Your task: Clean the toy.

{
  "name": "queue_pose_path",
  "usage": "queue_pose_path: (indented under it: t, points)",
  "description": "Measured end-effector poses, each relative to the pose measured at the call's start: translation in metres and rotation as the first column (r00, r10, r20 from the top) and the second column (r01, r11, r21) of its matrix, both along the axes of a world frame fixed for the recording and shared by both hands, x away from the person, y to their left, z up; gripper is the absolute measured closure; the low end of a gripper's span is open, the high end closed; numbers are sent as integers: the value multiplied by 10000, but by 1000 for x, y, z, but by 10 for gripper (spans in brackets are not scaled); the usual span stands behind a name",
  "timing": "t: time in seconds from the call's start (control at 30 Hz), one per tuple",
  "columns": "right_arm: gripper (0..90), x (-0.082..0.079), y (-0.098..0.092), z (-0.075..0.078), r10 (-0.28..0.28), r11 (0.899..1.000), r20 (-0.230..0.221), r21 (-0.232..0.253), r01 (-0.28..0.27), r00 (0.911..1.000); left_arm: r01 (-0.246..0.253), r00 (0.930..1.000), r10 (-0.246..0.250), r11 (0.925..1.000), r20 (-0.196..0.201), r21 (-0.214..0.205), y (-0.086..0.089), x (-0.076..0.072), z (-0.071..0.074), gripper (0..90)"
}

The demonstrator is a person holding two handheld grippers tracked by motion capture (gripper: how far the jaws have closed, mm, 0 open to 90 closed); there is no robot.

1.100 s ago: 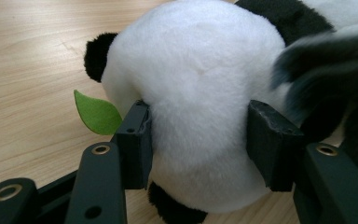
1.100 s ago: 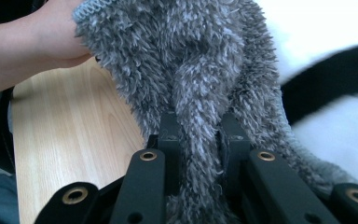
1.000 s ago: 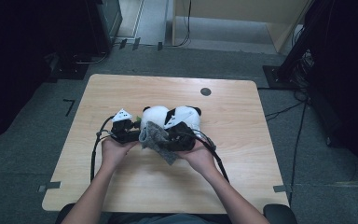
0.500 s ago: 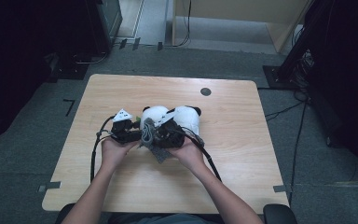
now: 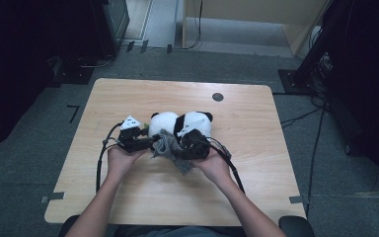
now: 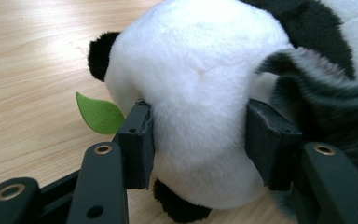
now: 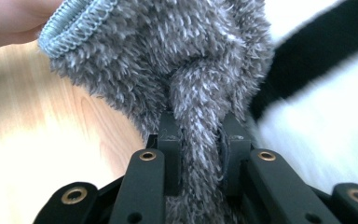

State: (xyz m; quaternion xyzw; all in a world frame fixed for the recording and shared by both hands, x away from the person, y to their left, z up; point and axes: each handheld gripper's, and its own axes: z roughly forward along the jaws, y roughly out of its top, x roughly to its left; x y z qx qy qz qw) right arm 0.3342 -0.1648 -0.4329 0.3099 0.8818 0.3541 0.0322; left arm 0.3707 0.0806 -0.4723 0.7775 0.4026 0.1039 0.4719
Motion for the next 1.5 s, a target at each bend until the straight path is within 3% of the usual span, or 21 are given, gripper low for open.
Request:
queue_pose_path:
  t: [0.47, 0.7, 0.9, 1.17, 1.5]
  points:
    - [753, -20, -66, 18, -1009, 9948, 384, 153, 1004, 9942, -7, 10000, 7, 10000, -10, -25, 0, 0, 0, 467]
    - [752, -21, -101, 19, -1786, 9839, 475, 63, 1785, 9828, -9, 10000, 9, 10000, -23, -33, 0, 0, 0, 467]
    - [756, -19, -119, 20, -2197, 9755, 530, 34, 2198, 9741, -36, 10000, 35, 10000, -46, -42, -1, 0, 0, 467]
    - [759, -25, -113, 25, -1625, 9859, 596, 494, 1597, 9849, -40, 9999, 38, 9999, -137, -129, 0, 0, 0, 466]
    - [762, -31, -76, 25, -371, 9974, 440, 642, 342, 9983, -54, 9999, 52, 9999, -153, -141, 0, 0, 0, 466]
